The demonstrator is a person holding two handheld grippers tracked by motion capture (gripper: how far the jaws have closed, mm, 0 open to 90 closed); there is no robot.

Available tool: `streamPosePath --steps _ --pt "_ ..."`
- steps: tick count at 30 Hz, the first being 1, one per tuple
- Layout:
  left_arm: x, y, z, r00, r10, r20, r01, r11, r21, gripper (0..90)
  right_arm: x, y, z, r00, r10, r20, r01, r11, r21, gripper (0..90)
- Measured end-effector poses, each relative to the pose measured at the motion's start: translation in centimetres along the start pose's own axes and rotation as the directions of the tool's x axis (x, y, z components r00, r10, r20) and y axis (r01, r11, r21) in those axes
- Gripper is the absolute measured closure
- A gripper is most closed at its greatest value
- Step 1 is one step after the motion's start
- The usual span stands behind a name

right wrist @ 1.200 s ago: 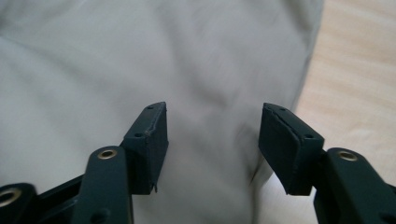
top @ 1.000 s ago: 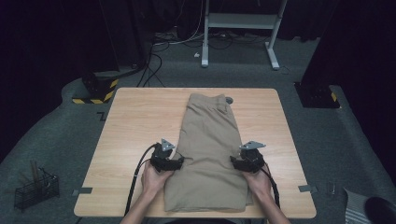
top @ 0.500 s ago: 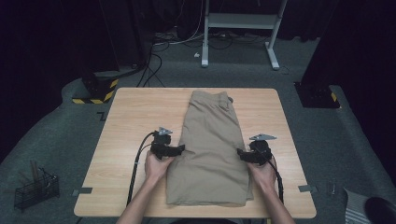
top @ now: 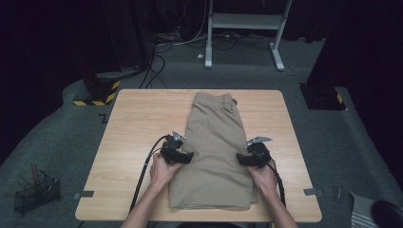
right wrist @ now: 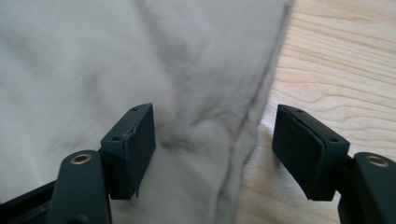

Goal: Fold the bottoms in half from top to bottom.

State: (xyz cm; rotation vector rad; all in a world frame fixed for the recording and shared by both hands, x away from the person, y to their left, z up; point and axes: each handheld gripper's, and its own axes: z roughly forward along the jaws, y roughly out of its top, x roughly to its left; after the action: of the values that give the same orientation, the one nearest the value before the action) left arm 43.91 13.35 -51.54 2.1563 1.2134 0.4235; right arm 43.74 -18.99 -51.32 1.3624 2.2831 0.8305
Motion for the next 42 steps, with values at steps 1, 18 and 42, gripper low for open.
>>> streamPosePath --steps 1,18,42 --pt "-0.2 -0.1 0.0 1.0000 -0.001 -0.009 0.001 1.0000 -0.005 22.0 0.1 0.0 0.0 1.0000 -0.006 -0.003 0.006 1.000 0.000 30.8" --pt "-0.9 -0.2 -0.5 0.9985 0.036 0.042 -0.035 0.9990 -0.028 59.5 1.3 0.3 -0.5 0.9980 -0.046 -0.045 0.047 0.998 0.030 65.8" --pt "0.1 0.1 -0.8 0.9856 0.006 0.169 0.002 0.9988 -0.049 83.4 0.8 -0.3 -0.8 0.9913 -0.028 -0.129 0.025 0.999 -0.026 86.1"
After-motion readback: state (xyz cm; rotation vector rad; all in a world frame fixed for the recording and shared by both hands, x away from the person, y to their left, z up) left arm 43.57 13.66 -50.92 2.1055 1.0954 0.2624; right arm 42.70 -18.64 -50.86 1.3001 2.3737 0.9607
